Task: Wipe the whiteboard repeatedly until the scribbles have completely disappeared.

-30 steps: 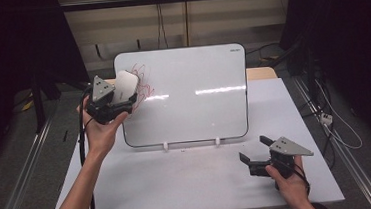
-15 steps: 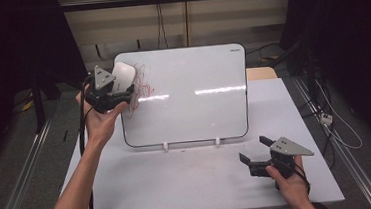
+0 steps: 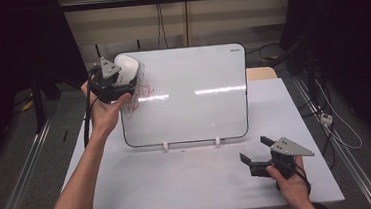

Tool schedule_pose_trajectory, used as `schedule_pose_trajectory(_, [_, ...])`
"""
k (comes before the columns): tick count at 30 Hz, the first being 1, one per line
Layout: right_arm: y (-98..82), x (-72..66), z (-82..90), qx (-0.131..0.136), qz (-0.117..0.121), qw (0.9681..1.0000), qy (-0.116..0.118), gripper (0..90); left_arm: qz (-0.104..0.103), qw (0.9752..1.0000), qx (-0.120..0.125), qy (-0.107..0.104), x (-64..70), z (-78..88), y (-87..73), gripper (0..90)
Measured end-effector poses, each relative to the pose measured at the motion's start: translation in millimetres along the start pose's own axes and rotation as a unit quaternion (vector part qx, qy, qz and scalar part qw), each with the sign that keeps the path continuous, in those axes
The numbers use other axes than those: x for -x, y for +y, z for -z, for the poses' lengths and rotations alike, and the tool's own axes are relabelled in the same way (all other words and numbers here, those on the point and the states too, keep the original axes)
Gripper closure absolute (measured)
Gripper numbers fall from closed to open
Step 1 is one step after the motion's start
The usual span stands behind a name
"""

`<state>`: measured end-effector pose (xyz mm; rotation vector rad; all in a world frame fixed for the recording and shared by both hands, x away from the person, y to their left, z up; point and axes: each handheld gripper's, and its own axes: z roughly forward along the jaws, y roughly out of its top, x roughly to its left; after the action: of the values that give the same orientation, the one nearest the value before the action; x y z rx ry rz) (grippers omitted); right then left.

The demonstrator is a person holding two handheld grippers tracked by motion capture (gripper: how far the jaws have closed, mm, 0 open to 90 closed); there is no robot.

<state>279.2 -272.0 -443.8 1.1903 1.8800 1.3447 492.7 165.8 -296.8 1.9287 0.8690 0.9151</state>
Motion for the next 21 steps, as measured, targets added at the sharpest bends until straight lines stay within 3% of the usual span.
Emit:
schedule_pose_trajectory(13, [-0.5,1.2,0.5,0.001,-0.001,1.0,0.0,5.1,-0.01,0.9997,-0.01,0.018,4.2,-8.5,1.4,30.7])
schedule_pose_trajectory(18, [-0.3,0.4,0.2,0.0,0.0,1.0,0.001,5.1,-0.012,0.9998,-0.007,0.014,3.8,-8.5,0.3,30.2])
schedule_pose_trajectory(21, [-0.7,1.0,0.3,0.0,0.001,1.0,0.002,5.0,-0.003,1.0,-0.002,0.005,2.4,-6.0,0.6,29.6])
